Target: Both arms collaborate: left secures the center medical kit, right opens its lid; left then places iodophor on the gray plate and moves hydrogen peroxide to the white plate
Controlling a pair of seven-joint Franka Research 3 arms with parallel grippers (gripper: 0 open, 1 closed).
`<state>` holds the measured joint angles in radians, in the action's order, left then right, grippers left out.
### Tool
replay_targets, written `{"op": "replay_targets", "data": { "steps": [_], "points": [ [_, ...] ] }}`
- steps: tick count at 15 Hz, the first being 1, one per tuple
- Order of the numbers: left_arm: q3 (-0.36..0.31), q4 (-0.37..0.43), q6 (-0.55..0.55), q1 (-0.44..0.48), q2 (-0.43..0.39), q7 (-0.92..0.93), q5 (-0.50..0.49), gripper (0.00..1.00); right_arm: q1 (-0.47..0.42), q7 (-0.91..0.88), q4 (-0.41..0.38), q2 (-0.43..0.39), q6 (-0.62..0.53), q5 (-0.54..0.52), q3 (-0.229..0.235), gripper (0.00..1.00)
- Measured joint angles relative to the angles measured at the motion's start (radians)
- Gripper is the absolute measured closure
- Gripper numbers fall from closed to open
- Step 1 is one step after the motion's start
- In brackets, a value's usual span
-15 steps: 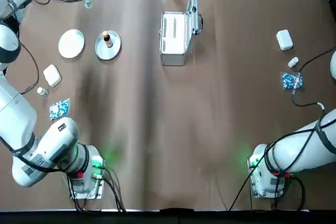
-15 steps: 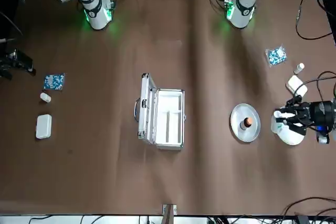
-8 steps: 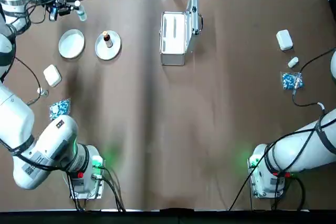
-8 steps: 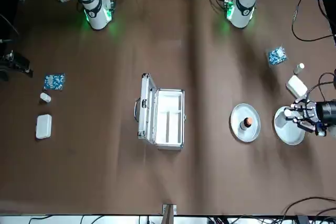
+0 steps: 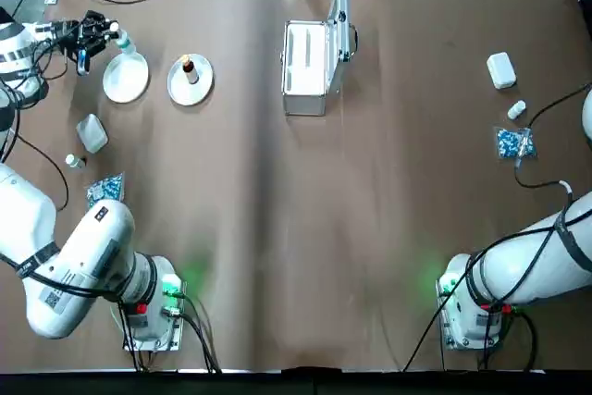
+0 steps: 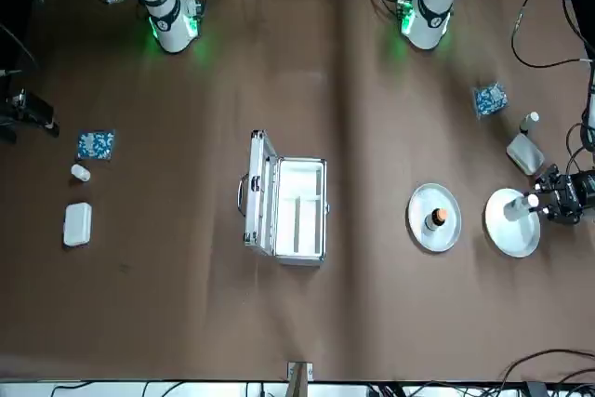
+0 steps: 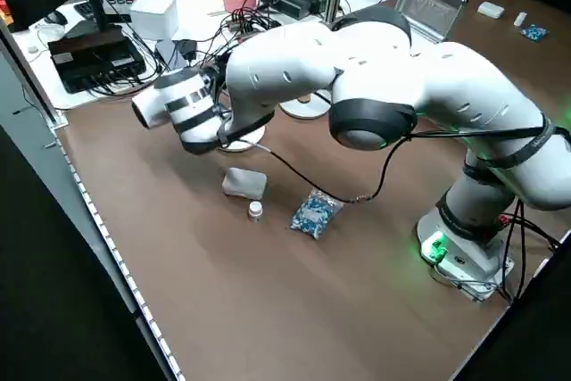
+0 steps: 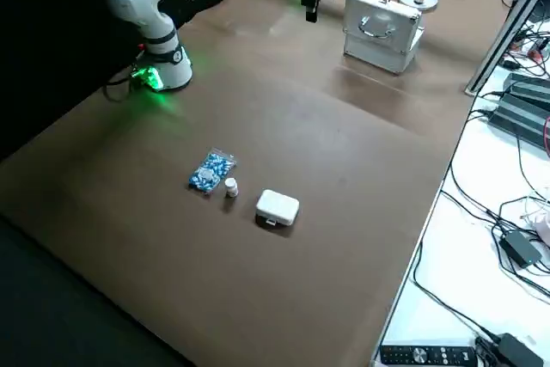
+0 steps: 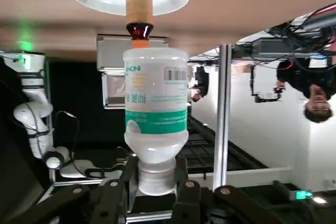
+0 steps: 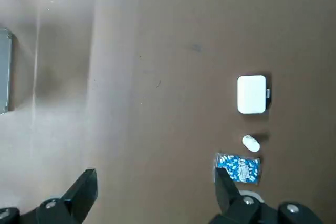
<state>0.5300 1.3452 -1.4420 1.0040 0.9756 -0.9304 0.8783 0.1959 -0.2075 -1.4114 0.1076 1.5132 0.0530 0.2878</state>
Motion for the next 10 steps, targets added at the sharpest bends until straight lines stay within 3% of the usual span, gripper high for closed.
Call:
{"op": "replay_targets", "data": {
  "steps": [7,10],
  "points": [
    [-0.121,-0.003,-0.064,-0.004,0.022,0.127,0.036,0.68,0.001,0.000,0.000,0.000,-0.003,0.000,-0.002,0.01],
    [-0.137,-0.003,-0.097,-0.004,0.039,0.184,0.036,0.68,0.001,0.000,-0.001,0.000,-0.005,0.000,-0.003,0.01]
  ]
}}
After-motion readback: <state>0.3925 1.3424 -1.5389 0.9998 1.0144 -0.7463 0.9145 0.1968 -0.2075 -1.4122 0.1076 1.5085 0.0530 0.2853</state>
